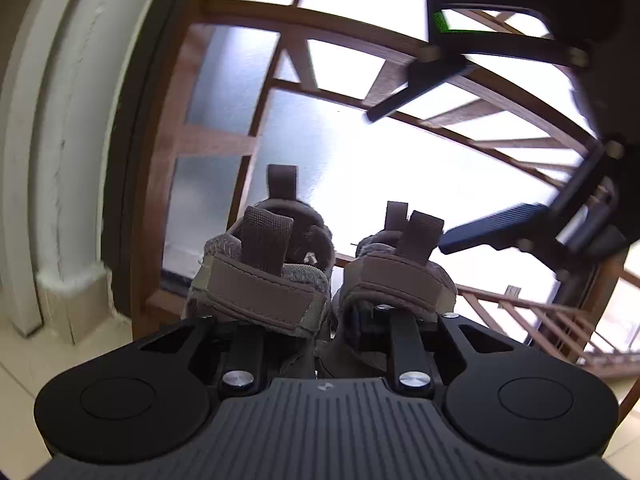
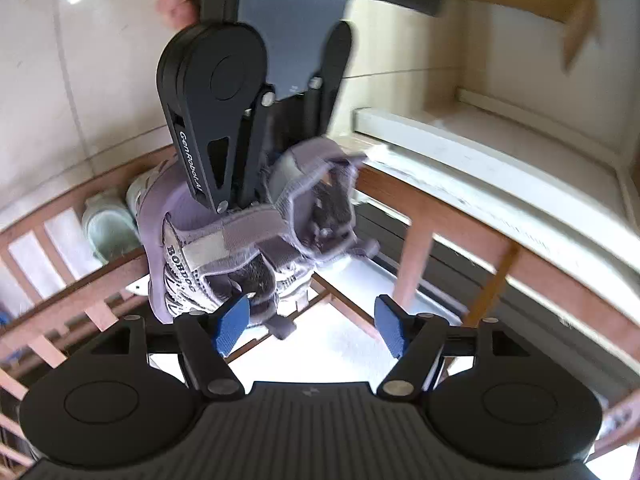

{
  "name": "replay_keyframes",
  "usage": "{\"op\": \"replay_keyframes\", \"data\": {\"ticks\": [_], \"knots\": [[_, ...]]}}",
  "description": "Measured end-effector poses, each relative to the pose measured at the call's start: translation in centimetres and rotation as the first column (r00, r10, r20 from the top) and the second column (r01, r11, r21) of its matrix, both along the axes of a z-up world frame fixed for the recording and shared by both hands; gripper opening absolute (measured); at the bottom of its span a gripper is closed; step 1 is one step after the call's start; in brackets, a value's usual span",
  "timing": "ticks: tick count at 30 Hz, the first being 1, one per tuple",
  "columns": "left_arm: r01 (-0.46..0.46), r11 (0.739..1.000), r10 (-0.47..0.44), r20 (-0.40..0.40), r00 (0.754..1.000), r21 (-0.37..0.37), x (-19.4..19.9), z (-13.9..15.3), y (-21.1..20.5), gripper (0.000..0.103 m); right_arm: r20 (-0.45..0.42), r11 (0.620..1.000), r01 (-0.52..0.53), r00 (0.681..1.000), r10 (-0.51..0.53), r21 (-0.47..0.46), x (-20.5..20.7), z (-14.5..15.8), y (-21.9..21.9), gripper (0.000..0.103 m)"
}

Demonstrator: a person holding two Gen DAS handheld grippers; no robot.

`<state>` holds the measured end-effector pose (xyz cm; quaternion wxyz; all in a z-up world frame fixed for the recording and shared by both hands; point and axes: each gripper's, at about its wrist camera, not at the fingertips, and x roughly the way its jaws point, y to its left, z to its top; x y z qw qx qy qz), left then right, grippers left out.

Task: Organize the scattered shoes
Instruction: 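Lower the lavender-white sandals onto the upper shelf with the left tool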

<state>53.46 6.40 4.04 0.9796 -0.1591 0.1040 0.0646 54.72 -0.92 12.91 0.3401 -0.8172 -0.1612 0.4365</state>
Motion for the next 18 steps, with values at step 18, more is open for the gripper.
{"op": "replay_keyframes", "data": {"ticks": [18], "knots": [[0.003,0.999,0.0,-0.071,0.997,0.04,1.0,2.0,0.3,0.052,-0.513,0.847,0.409,0.835,-0.198,0.34,1.5,-1.2,-5.4,0.081]]}}
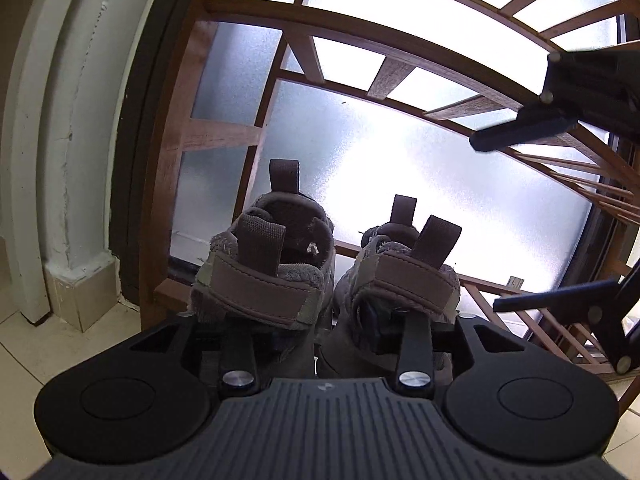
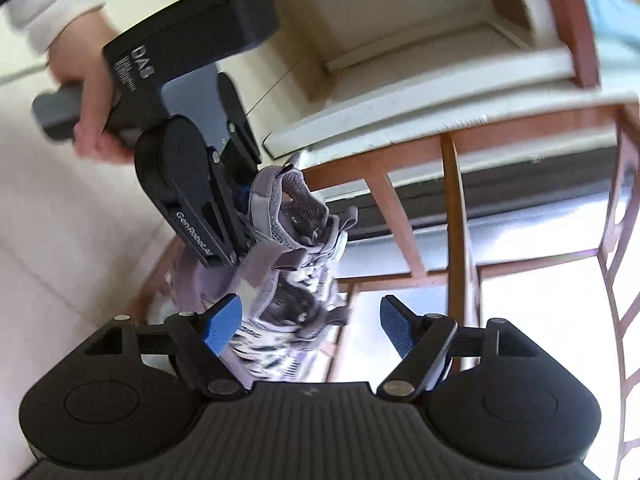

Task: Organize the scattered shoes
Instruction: 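Lower the lavender-white sandals onto the upper shelf with the left tool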

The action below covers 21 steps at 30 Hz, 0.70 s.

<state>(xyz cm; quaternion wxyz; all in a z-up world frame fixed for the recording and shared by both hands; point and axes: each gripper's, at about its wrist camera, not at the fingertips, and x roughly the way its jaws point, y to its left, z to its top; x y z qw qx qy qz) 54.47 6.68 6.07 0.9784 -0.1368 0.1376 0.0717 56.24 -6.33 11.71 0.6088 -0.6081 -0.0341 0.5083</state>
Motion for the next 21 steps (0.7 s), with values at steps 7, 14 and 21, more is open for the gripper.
{"op": "replay_keyframes", "data": {"ticks": [7,14,21], "knots": [[0.004,1.0,-0.004,-0.065,0.998,-0.001,0.4,0.9,0.5,0.061,-0.208,0.98,0.127,0.974,-0.095,0.151,1.1,-0.6,-0.7,0.081],[0.019,1.0,-0.017,-0.155,0.988,0.015,-0.2,2.1,1.0,0.068,-0.316,0.959,0.184,0.942,-0.11,0.215,0.8,-1.4,-1.5,0.081],[0.06,0.998,-0.054,-0.233,0.971,0.022,-0.5,3.3,1.1,0.073,-0.42,0.937,0.264,0.895,-0.15,0.228,1.1,-2.6,-2.0,0.082]]}}
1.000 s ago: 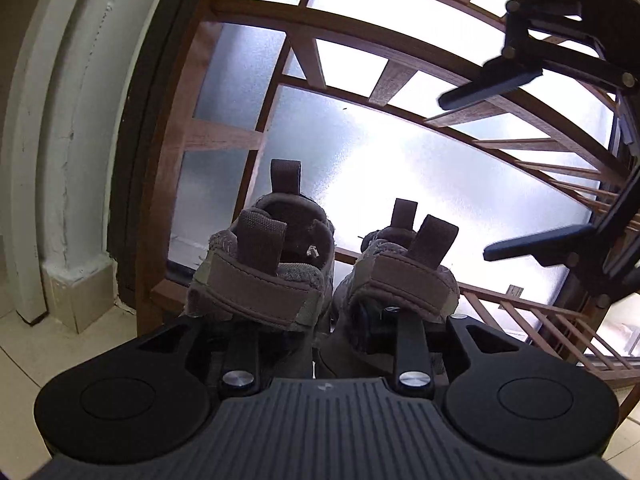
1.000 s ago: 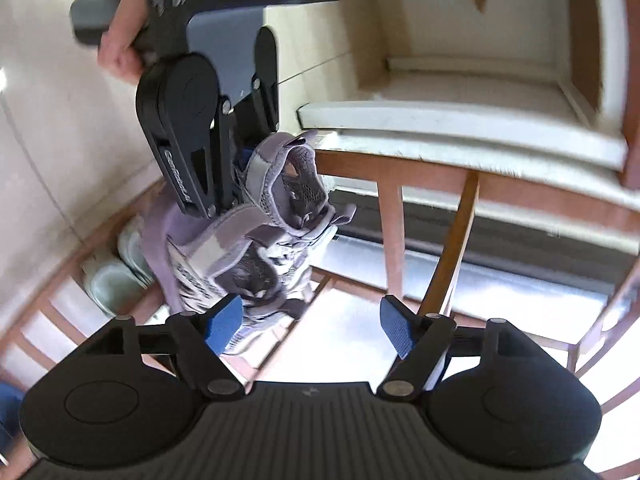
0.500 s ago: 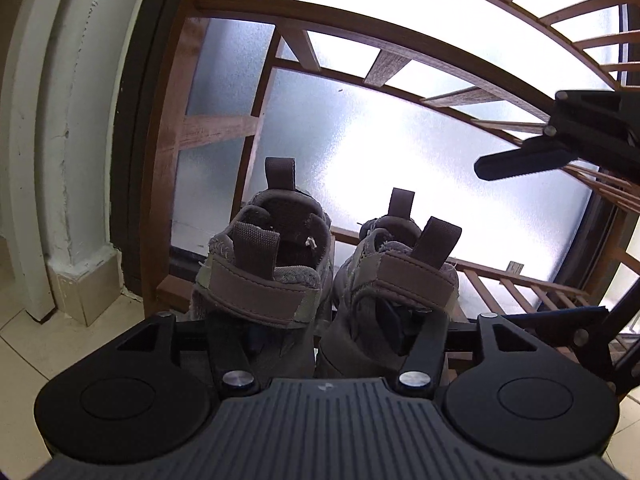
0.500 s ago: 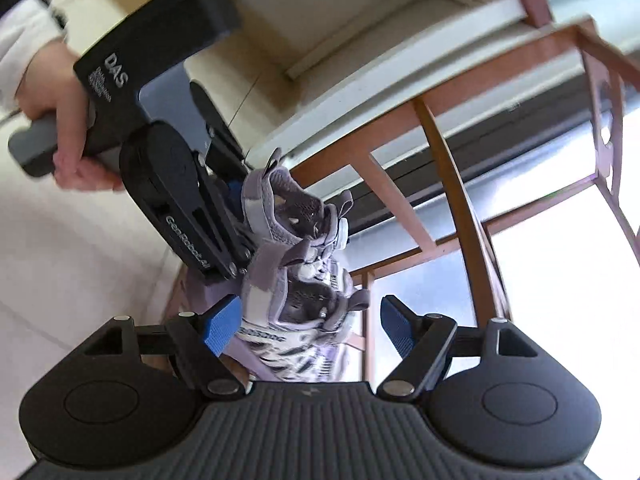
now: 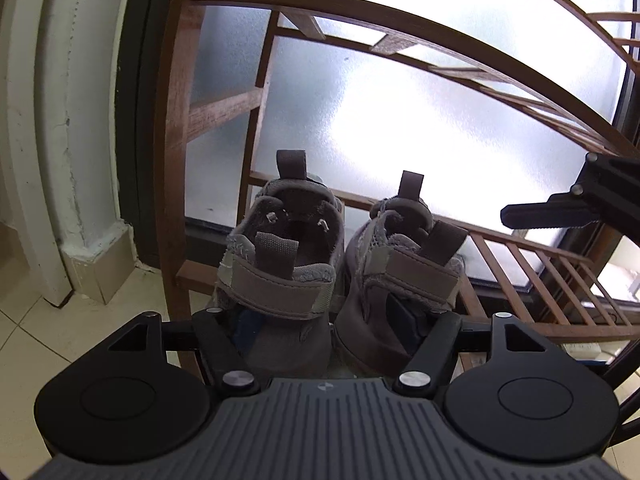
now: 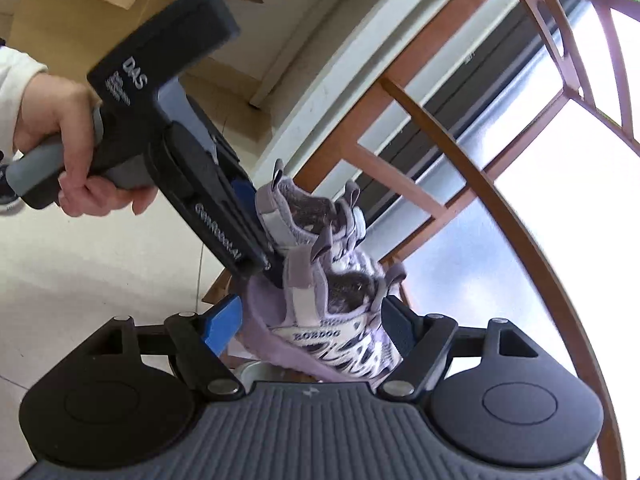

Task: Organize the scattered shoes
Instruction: 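Lower the lavender-white sandals onto the upper shelf with the left tool, then open the left tool and release the lavender-white sandals on the shelf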

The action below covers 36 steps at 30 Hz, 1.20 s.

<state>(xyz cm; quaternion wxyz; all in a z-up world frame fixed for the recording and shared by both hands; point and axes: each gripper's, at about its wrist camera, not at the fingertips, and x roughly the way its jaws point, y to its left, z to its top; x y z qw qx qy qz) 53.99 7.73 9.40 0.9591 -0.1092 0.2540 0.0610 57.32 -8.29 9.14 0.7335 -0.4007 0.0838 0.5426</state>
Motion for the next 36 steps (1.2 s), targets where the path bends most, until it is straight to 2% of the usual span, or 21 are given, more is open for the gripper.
{"op": "replay_keyframes", "data": {"ticks": [4,8,11,14,17,22,23,27,31,36], "knots": [[0.008,0.998,-0.007,-0.02,1.0,0.068,-0.4,1.0,-0.6,0.076,-0.122,0.996,0.078,0.99,-0.073,0.041,1.0,-0.4,-0.4,0.082],[0.019,0.99,-0.013,-0.045,0.999,0.137,-0.9,1.9,-1.1,0.079,-0.19,0.986,0.144,0.974,-0.126,0.081,1.5,-0.9,-0.9,0.082],[0.014,0.987,-0.008,-0.035,0.999,0.162,-2.1,2.9,-1.2,0.08,-0.238,0.982,0.167,0.961,-0.143,0.085,1.7,-1.1,-1.4,0.083],[0.013,0.985,-0.009,-0.024,1.0,0.173,-3.0,3.2,-1.0,0.08,-0.286,0.977,0.193,0.945,-0.16,0.092,1.9,-1.4,-1.7,0.083],[0.014,0.985,-0.007,-0.04,0.999,0.171,-3.5,2.7,-0.8,0.08,-0.362,0.966,0.238,0.913,-0.187,0.103,2.5,-1.7,-2.1,0.083],[-0.018,0.993,0.028,-0.086,0.996,0.12,-4.7,0.0,0.8,0.078,-0.46,0.945,0.306,0.86,-0.222,0.116,3.1,-2.9,-2.2,0.083],[-0.02,0.993,0.03,-0.087,0.996,0.116,-4.8,-0.3,0.9,0.077,-0.476,0.942,0.314,0.85,-0.225,0.116,3.2,-3.1,-2.2,0.083],[-0.023,0.994,0.032,-0.084,0.996,0.104,-5.2,-1.3,1.2,0.059,-0.537,0.931,0.346,0.81,-0.234,0.116,3.9,-3.8,-2.4,0.083],[-0.02,0.995,0.026,-0.062,0.998,0.094,-5.1,-1.5,1.2,0.052,-0.599,0.924,0.366,0.767,-0.231,0.112,4.9,-4.2,-2.2,0.084],[-0.019,0.996,0.024,-0.054,0.998,0.091,-4.6,-1.5,1.1,0.045,-0.603,0.925,0.364,0.765,-0.228,0.112,5.0,-4.4,-1.8,0.084]]}}
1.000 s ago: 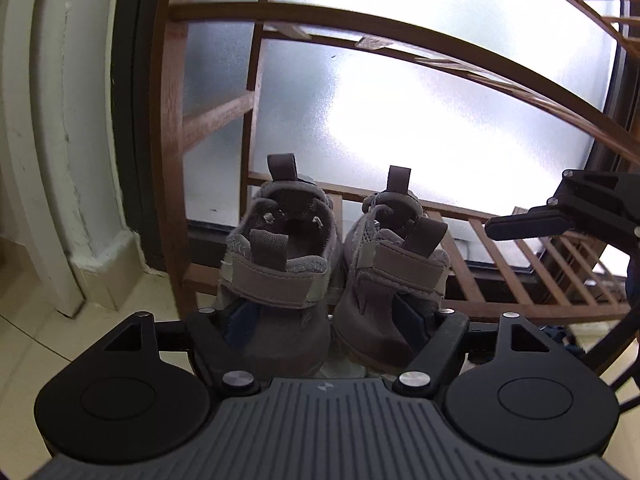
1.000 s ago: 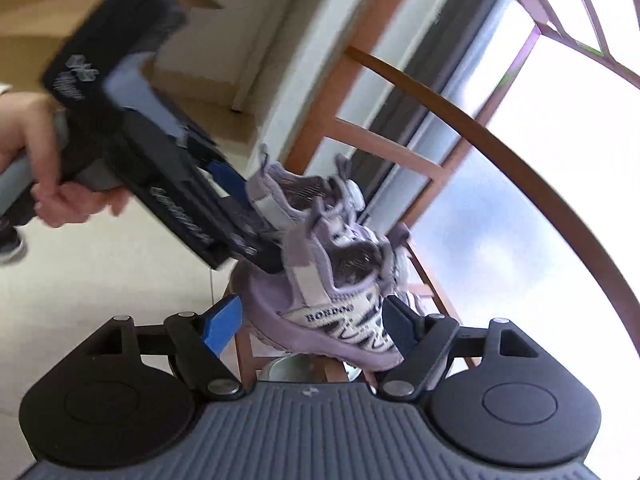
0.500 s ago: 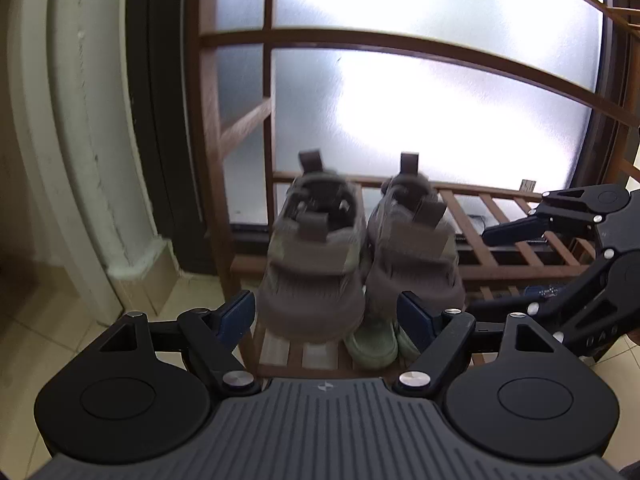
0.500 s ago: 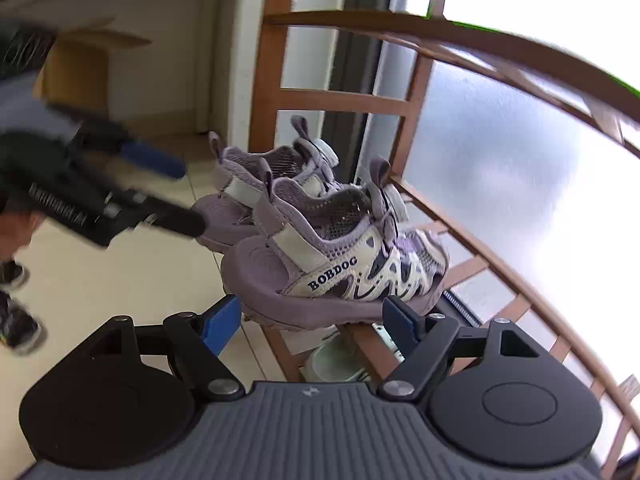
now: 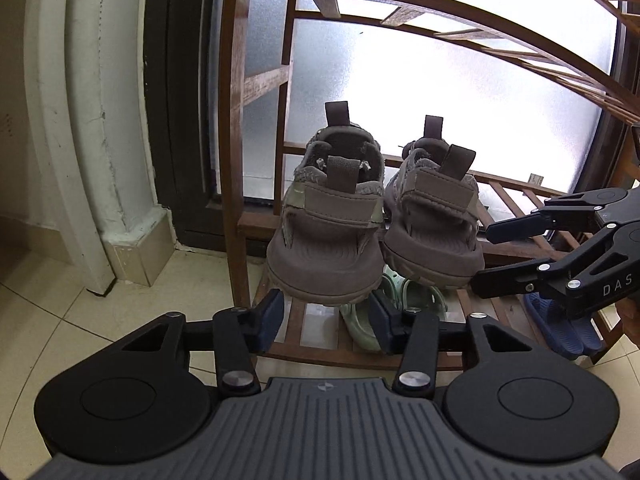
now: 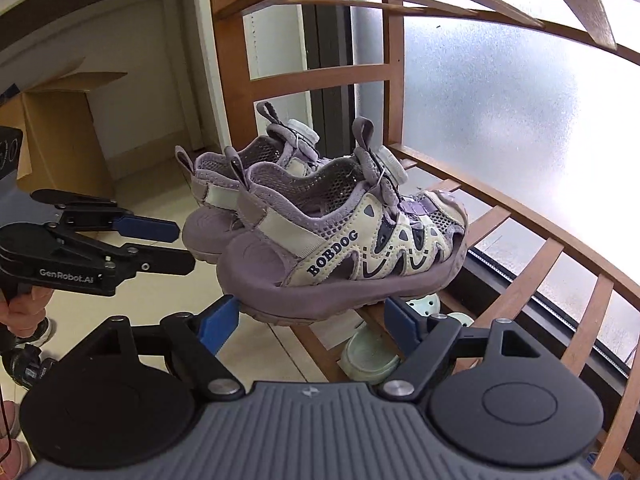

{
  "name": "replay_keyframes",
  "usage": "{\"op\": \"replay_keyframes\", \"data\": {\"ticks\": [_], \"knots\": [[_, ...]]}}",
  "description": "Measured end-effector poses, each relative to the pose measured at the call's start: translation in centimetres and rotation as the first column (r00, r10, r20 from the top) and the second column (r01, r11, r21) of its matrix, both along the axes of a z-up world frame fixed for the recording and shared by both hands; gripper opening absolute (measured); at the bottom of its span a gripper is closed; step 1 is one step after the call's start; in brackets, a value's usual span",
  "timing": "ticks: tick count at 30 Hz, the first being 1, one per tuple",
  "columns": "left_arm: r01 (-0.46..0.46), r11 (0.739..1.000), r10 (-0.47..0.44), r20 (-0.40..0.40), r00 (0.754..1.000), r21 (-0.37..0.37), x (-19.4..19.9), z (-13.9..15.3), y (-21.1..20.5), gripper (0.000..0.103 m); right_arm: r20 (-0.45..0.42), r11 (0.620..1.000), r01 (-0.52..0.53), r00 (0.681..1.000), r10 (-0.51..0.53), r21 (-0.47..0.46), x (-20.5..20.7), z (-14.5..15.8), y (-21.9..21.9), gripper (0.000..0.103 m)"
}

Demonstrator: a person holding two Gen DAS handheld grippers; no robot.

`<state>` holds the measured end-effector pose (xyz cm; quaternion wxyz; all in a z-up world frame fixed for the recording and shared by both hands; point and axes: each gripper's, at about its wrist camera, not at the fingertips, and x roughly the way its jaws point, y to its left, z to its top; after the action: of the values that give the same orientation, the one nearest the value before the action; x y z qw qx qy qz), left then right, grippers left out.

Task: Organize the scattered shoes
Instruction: 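Open the left tool and release the lavender-white sandals on the shelf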

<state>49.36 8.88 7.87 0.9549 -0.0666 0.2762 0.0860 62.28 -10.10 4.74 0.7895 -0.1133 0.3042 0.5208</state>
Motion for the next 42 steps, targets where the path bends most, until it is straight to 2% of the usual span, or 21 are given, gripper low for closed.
{"op": "replay_keyframes", "data": {"ticks": [4,14,23,29,35,42], "knots": [[-0.009,1.0,0.009,0.011,1.0,-0.003,0.2,0.1,0.1,0.045,-0.023,1.0,0.004,1.0,-0.004,0.001,-0.1,0.0,0.4,0.084],[-0.065,0.998,0.067,0.071,0.995,-0.02,1.6,0.2,-0.5,0.043,0.026,0.999,0.037,0.999,-0.037,-0.008,0.5,0.5,0.2,0.084],[-0.102,0.994,0.105,0.084,0.991,-0.045,5.0,-0.6,-0.4,0.044,0.064,0.996,0.082,0.995,-0.08,-0.03,2.5,0.2,0.3,0.084],[-0.114,0.992,0.118,0.096,0.988,-0.047,6.6,-1.0,-0.5,0.044,0.146,0.993,0.108,0.984,-0.101,-0.04,3.0,0.0,0.7,0.084],[-0.123,0.991,0.128,0.093,0.987,-0.061,7.7,-1.4,-0.3,0.045,0.144,0.992,0.117,0.983,-0.11,-0.041,3.7,-0.5,0.8,0.084],[-0.118,0.99,0.124,0.079,0.989,-0.082,7.5,-1.6,-0.5,0.051,0.157,0.992,0.116,0.982,-0.109,-0.04,3.4,-0.6,0.7,0.084]]}}
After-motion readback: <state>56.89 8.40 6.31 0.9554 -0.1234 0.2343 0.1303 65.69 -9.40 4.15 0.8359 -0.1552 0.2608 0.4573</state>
